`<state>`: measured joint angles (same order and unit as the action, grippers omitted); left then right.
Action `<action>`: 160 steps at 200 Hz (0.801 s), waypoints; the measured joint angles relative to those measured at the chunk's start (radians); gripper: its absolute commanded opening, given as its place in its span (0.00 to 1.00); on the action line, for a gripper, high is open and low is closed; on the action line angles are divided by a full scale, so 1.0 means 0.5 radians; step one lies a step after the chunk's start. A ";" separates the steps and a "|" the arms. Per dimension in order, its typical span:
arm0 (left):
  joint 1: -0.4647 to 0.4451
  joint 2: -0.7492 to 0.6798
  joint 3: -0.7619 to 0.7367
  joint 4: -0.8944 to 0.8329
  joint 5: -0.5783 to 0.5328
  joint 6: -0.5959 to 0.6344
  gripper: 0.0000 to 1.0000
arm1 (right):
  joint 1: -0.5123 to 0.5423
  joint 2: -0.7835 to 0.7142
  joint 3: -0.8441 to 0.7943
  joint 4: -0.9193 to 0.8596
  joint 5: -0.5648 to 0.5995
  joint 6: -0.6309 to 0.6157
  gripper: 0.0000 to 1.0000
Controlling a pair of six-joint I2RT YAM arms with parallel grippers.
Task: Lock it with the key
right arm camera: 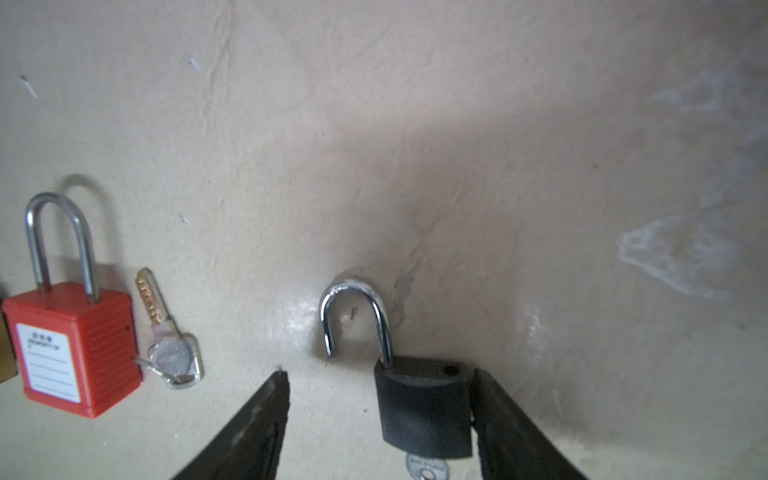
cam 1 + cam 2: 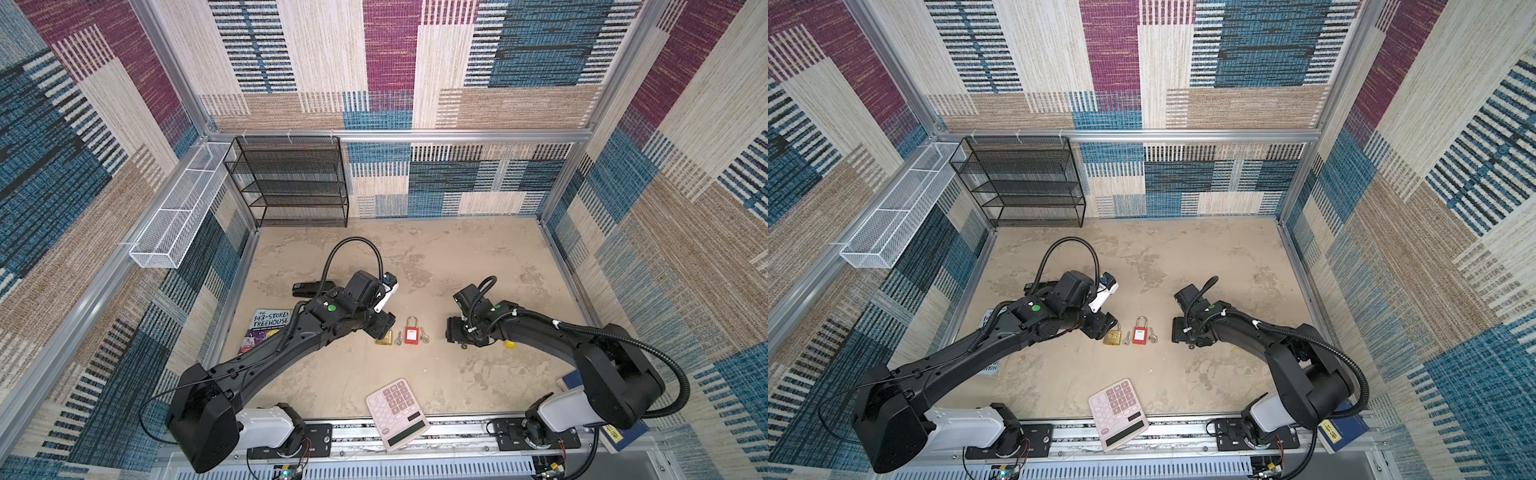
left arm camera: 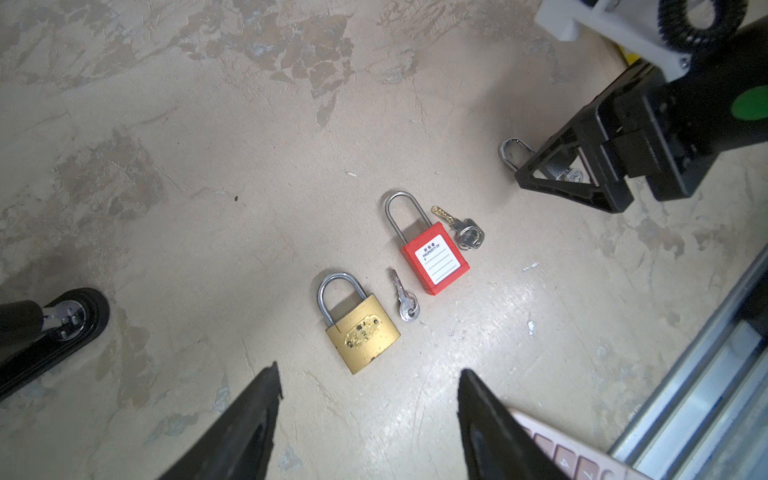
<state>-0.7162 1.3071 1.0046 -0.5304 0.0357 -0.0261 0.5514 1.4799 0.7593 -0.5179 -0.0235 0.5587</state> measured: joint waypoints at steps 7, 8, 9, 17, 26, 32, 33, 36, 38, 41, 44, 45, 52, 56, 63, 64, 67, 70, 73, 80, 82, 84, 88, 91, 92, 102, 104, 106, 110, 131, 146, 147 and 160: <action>0.000 0.000 0.000 0.000 0.001 0.000 0.69 | 0.010 0.005 0.005 -0.006 0.011 -0.017 0.70; 0.000 0.000 0.000 0.000 0.001 0.000 0.69 | 0.011 0.005 0.005 -0.007 0.011 -0.018 0.70; 0.000 0.000 0.000 0.000 0.001 0.000 0.69 | 0.012 0.006 0.005 -0.007 0.014 -0.021 0.70; 0.000 0.000 0.000 0.000 0.001 0.000 0.69 | 0.019 0.008 0.005 -0.009 0.021 -0.031 0.70; 0.000 0.000 0.000 0.000 0.001 -0.001 0.69 | 0.026 0.008 0.005 -0.013 0.032 -0.044 0.69; 0.000 0.000 0.000 0.000 0.001 -0.001 0.69 | 0.034 0.008 0.005 -0.018 0.042 -0.050 0.69; 0.000 0.000 0.000 0.000 0.001 -0.001 0.69 | 0.034 0.008 0.005 -0.020 0.043 -0.050 0.69; 0.000 0.001 0.000 0.000 0.001 -0.001 0.69 | 0.038 0.008 0.006 -0.024 0.050 -0.050 0.68; 0.000 0.001 0.000 0.000 0.001 -0.001 0.69 | 0.041 0.007 0.007 -0.028 0.051 -0.051 0.68; 0.000 0.001 0.000 0.000 0.001 -0.001 0.69 | 0.044 0.006 0.008 -0.037 0.053 -0.051 0.68; 0.000 0.002 0.000 0.000 0.001 -0.001 0.69 | 0.049 0.005 0.011 -0.048 0.053 -0.053 0.67; 0.000 0.002 0.000 0.000 0.001 -0.001 0.69 | 0.050 0.005 0.011 -0.050 0.053 -0.054 0.67; 0.000 0.004 0.000 0.000 0.001 -0.002 0.69 | 0.058 0.005 0.014 -0.073 0.055 -0.066 0.66; 0.000 0.007 0.000 0.000 0.001 -0.002 0.69 | 0.064 0.005 0.019 -0.091 0.063 -0.069 0.66; 0.000 0.015 0.003 -0.003 0.001 -0.005 0.69 | 0.074 0.005 0.030 -0.118 0.070 -0.072 0.64; 0.000 0.016 0.003 -0.004 0.001 -0.006 0.69 | 0.076 0.005 0.032 -0.124 0.072 -0.072 0.64; 0.000 0.021 0.005 -0.004 0.000 -0.008 0.69 | 0.079 0.005 0.037 -0.134 0.075 -0.073 0.63; 0.000 0.026 0.007 -0.004 0.000 -0.008 0.69 | 0.082 0.006 0.043 -0.144 0.079 -0.074 0.63; 0.000 0.031 0.009 -0.004 0.000 -0.010 0.69 | 0.088 0.009 0.052 -0.155 0.088 -0.079 0.63; 0.000 0.043 0.013 -0.005 0.000 -0.017 0.69 | 0.096 0.016 0.066 -0.165 0.105 -0.082 0.62; 0.000 0.047 0.014 -0.005 0.000 -0.018 0.68 | 0.099 0.019 0.070 -0.167 0.109 -0.084 0.62; 0.000 0.051 0.014 -0.003 0.000 -0.021 0.68 | 0.102 0.024 0.074 -0.171 0.115 -0.088 0.61; 0.000 0.056 0.017 -0.004 0.000 -0.027 0.68 | 0.106 0.031 0.082 -0.182 0.124 -0.089 0.61; 0.000 0.063 0.018 -0.005 0.000 -0.031 0.68 | 0.111 0.039 0.089 -0.189 0.134 -0.089 0.61; 0.000 0.066 0.019 -0.005 0.000 -0.033 0.68 | 0.112 0.040 0.090 -0.191 0.137 -0.089 0.61; 0.000 0.085 0.026 -0.008 0.000 -0.048 0.68 | 0.123 0.061 0.102 -0.214 0.167 -0.094 0.59; 0.000 0.087 0.027 -0.008 0.000 -0.050 0.68 | 0.127 0.066 0.104 -0.219 0.173 -0.097 0.59; 0.000 0.090 0.027 -0.009 0.000 -0.053 0.68 | 0.128 0.069 0.105 -0.224 0.179 -0.097 0.59; 0.000 0.093 0.027 -0.011 0.000 -0.058 0.68 | 0.129 0.075 0.105 -0.229 0.193 -0.097 0.58; 0.000 0.101 0.035 -0.016 0.000 -0.083 0.68 | 0.130 0.103 0.105 -0.262 0.246 -0.103 0.53; 0.000 0.104 0.040 -0.019 0.000 -0.100 0.68 | 0.130 0.110 0.107 -0.268 0.278 -0.103 0.46; 0.000 0.104 0.040 -0.019 0.000 -0.101 0.68 | 0.131 0.110 0.107 -0.267 0.278 -0.103 0.46; 0.000 0.105 0.050 -0.026 0.000 -0.107 0.68 | 0.134 0.111 0.108 -0.262 0.279 -0.112 0.42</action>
<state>-0.7162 1.3598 1.0294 -0.5434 0.0357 -0.0795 0.6182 1.5356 0.8135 -0.6487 0.1162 0.5026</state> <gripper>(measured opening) 0.680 0.447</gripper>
